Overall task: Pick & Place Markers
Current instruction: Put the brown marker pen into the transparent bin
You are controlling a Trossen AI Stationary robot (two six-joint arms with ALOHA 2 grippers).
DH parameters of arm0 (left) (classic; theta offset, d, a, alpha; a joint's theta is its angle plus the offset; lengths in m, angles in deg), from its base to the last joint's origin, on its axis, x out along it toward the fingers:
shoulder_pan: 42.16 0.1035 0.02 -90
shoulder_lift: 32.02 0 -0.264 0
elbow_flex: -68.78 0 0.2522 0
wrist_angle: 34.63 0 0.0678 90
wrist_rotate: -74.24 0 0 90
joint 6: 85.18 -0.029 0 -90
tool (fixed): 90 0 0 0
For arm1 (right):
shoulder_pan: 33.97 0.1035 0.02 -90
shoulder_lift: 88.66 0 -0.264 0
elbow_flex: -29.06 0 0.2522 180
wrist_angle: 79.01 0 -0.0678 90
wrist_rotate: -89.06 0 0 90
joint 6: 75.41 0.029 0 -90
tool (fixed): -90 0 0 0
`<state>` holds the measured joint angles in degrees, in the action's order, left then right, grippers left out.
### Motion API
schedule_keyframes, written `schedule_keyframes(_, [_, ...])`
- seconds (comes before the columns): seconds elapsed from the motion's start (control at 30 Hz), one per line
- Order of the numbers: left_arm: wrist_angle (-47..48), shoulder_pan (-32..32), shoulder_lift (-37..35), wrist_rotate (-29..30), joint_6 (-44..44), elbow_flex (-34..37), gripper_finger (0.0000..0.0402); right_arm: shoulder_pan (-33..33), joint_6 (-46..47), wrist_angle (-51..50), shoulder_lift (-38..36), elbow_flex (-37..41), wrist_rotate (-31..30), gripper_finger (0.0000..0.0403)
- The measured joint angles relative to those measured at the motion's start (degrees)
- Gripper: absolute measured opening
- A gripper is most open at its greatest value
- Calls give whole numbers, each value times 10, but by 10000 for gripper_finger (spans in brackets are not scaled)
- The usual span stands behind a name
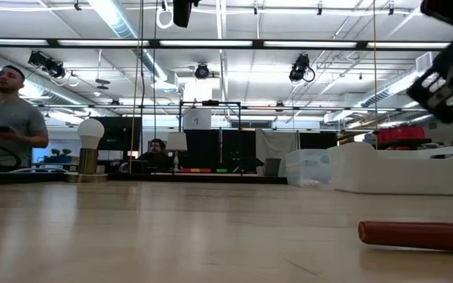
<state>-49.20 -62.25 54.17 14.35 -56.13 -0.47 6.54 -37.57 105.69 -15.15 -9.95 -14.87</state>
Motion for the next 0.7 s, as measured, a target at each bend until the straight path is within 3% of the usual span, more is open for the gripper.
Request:
schedule_keyframes(0.27, [29, -23, 0, 0, 23, 0, 222, 1, -141, 138, 194, -35, 40, 220])
schedule_keyframes(0.4, [40, -35, 0, 0, 34, 0, 222, 7, -181, 140, 277, -90, 44, 256])
schedule_keyframes(0.53, [51, -42, 0, 0, 52, 0, 222, 17, -196, 120, 336, -135, 27, 258])
schedule_keyframes(0.7, [64, -50, 0, 1, 79, 0, 222, 33, -130, 58, 367, -154, -44, 219])
